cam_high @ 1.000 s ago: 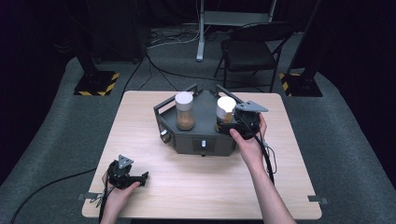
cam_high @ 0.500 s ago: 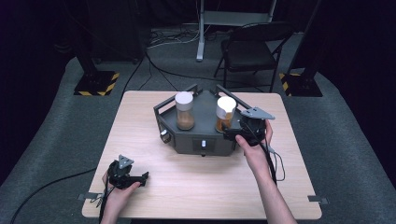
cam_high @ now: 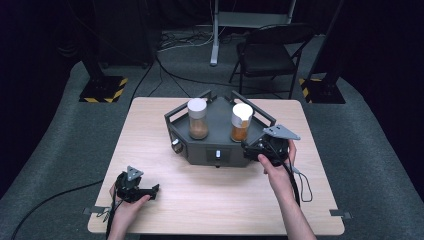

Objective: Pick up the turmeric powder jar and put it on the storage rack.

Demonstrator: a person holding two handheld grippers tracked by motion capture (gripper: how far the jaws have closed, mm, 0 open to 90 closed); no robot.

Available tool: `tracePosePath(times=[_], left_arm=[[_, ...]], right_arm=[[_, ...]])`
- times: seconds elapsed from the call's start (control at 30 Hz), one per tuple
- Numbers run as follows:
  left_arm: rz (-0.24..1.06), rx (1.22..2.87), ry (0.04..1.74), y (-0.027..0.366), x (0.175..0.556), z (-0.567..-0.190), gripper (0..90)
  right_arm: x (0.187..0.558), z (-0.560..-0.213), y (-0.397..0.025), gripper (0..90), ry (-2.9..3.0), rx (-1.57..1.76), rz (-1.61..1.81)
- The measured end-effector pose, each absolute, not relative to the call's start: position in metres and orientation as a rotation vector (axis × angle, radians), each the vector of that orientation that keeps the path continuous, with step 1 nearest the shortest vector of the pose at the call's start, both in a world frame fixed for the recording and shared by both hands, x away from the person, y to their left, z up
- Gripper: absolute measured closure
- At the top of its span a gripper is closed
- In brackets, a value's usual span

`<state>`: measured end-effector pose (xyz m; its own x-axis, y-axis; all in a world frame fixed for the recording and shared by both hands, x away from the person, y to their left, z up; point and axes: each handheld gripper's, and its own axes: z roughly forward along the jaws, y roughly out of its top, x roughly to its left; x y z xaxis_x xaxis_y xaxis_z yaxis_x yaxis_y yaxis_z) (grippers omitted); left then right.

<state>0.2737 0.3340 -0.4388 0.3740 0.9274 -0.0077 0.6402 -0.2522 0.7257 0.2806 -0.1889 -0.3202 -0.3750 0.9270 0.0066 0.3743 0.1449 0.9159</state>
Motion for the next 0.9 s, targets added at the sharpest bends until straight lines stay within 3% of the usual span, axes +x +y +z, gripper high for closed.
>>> tracePosePath(times=[0.9], left_arm=[[0.571,1.991,1.345,0.333,0.273,-0.439,1.3]], right_arm=[[0.246,-0.375,-0.215,1.1,1.838,1.299,1.138]])
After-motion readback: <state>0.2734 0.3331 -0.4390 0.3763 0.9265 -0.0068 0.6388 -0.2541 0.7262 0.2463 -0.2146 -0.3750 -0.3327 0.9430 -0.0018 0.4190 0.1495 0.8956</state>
